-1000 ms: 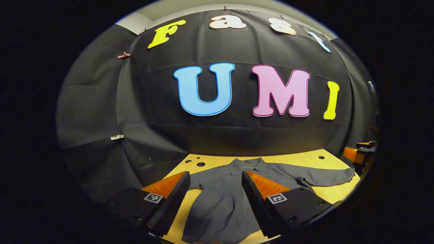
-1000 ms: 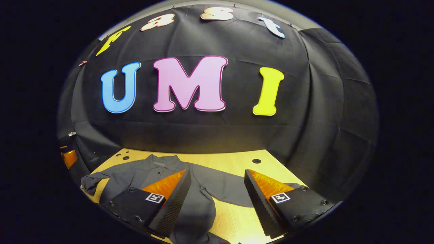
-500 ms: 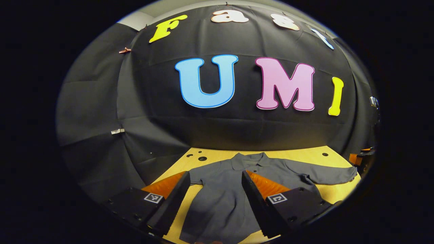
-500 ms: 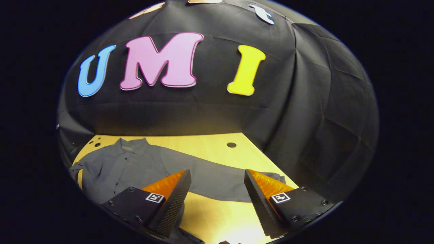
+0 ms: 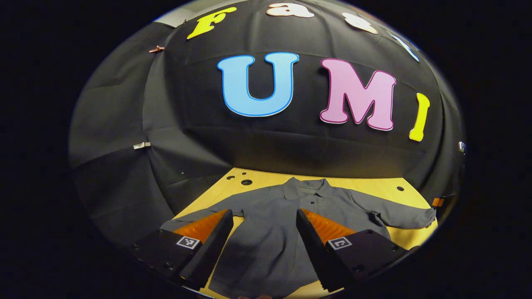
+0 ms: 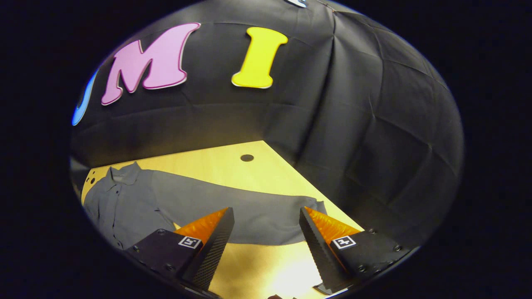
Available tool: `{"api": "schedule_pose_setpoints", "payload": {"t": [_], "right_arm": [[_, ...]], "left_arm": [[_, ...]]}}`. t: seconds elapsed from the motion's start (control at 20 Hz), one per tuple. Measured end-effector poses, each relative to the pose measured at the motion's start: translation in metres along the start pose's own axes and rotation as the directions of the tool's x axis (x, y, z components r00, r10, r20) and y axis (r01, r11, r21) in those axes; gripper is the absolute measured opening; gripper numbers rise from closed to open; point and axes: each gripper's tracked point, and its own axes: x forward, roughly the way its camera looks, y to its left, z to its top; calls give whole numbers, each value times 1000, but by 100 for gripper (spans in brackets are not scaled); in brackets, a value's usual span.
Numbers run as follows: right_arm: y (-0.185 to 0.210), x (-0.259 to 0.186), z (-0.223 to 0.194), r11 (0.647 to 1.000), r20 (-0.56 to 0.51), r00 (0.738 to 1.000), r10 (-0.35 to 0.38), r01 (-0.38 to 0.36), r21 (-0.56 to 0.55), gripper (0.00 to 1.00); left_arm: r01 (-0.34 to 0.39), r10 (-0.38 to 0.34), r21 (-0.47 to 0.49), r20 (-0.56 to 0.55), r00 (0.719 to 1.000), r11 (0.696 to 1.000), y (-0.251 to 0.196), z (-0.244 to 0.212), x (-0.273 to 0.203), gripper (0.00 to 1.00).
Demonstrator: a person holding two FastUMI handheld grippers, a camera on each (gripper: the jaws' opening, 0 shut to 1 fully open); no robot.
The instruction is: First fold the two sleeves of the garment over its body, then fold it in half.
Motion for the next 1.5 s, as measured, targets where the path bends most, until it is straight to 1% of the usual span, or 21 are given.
{"api": "schedule_pose_setpoints", "payload": {"t": [0.15, 0.3, 0.4, 0.55, 0.65, 0.75, 0.85, 1.0, 1.1, 1.3, 1.35, 1.45, 1.5], "right_arm": [[-26, 20, -10, 997, -46, 997, -60, 61, 36, 98], [-55, 39, -23, 986, -107, 986, -125, 135, 93, 98], [-72, 51, -32, 979, -139, 977, -160, 174, 102, 98], [-89, 66, -44, 974, -172, 967, -189, 206, 91, 98], [-94, 75, -51, 974, -203, 961, -189, 210, 85, 98], [-95, 85, -57, 979, -219, 960, -175, 193, 65, 98], [-95, 93, -65, 979, -247, 955, -162, 186, 78, 98], [-106, 108, -79, 971, -294, 940, -172, 212, 109, 98], [-114, 116, -89, 968, -327, 928, -180, 227, 111, 98], [-115, 130, -110, 970, -388, 911, -139, 203, 130, 98], [-113, 130, -110, 970, -394, 912, -115, 189, 153, 98], [-112, 129, -112, 960, -396, 913, -100, 193, 203, 97], [-110, 130, -108, 958, -385, 917, -106, 198, 208, 99]], "left_arm": [[-9, 9, 9, -14, 1000, 1000, -3, -3, 7, 96], [-13, 14, 18, -26, 1000, 1000, -8, -3, 12, 96], [-17, 17, 19, -34, 999, 1000, -10, -4, 15, 96], [-25, 26, 23, -43, 999, 999, -12, -7, 19, 96], [-28, 29, 15, -58, 998, 999, -14, -11, 21, 96], [-33, 34, 14, -75, 997, 999, -16, -15, 24, 96], [-37, 39, 25, -91, 995, 999, -19, -19, 28, 96], [-30, 35, 45, -93, 995, 999, -26, -15, 31, 96], [-24, 31, 62, -99, 995, 998, -30, -18, 32, 96], [21, -12, 70, -122, 993, 997, -45, -21, 37, 96], [29, -19, 75, -124, 992, 997, -48, -20, 38, 96], [41, -30, 86, -125, 992, 995, -54, -20, 41, 96], [47, -36, 92, -123, 992, 995, -56, -19, 42, 96]]}}
